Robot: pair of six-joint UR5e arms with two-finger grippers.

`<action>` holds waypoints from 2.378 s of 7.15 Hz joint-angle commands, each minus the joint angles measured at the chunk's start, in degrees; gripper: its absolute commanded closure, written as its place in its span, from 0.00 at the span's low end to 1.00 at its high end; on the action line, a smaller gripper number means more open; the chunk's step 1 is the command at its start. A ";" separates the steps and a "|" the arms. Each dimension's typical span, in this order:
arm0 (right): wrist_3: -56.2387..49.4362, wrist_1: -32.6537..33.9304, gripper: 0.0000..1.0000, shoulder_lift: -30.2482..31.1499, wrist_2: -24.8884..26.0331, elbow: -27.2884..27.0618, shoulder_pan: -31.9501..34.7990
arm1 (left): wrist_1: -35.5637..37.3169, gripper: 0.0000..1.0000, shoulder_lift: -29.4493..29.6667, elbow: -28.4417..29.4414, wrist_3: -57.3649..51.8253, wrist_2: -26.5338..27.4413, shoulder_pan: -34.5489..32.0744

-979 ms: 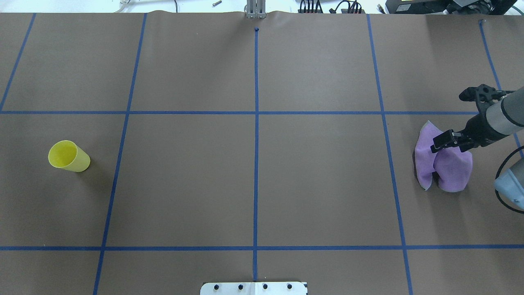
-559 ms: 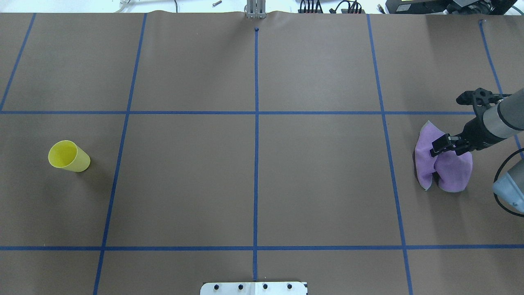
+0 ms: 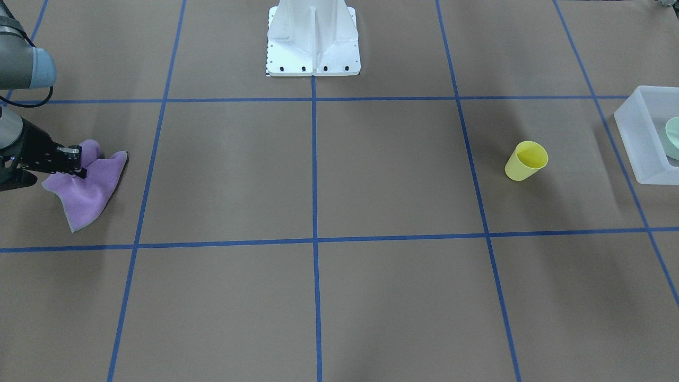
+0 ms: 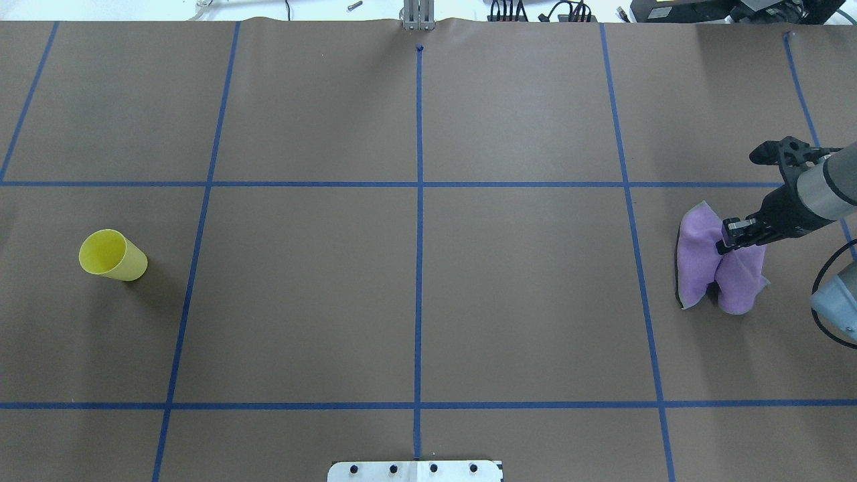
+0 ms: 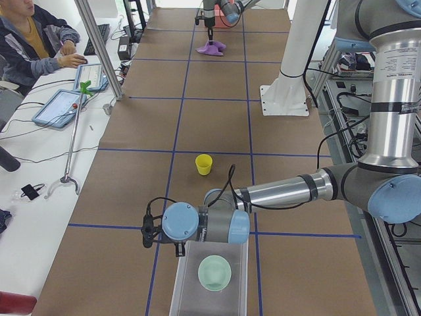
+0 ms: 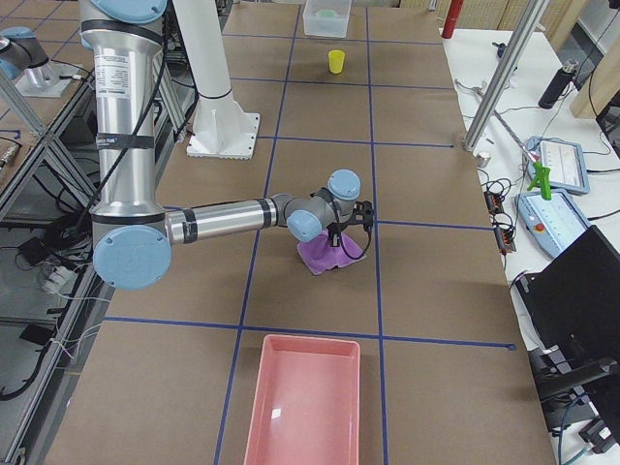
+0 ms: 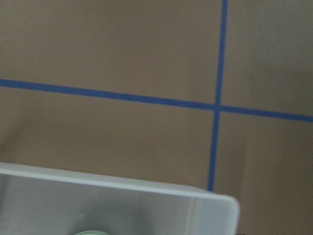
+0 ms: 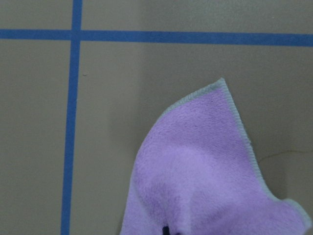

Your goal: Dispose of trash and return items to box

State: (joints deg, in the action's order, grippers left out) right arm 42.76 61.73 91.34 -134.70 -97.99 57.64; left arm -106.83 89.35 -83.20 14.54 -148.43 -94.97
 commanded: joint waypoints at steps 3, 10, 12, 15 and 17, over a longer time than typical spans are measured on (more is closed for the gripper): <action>-8.25 2.32 1.00 4.27 -6.18 -2.82 17.73 | -0.49 0.13 0.56 -20.31 40.25 13.20 25.91; -39.10 26.02 1.00 4.11 -5.31 -6.77 36.20 | -7.17 0.24 -1.29 -19.90 46.37 23.62 43.11; -41.70 29.41 1.00 3.84 -4.35 -8.00 37.46 | -7.26 0.65 -1.55 -19.28 45.93 23.62 43.11; -46.77 29.67 1.00 4.37 -1.81 -7.66 40.61 | -7.17 1.00 -0.94 -19.45 46.36 22.75 43.11; -62.53 38.58 1.00 3.93 5.73 -6.78 45.61 | -6.90 1.00 -0.76 -19.81 45.76 11.29 37.62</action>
State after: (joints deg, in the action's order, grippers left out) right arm -9.86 94.85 95.47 -133.70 -105.30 100.41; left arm -113.75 88.47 -102.85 60.61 -130.60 -53.42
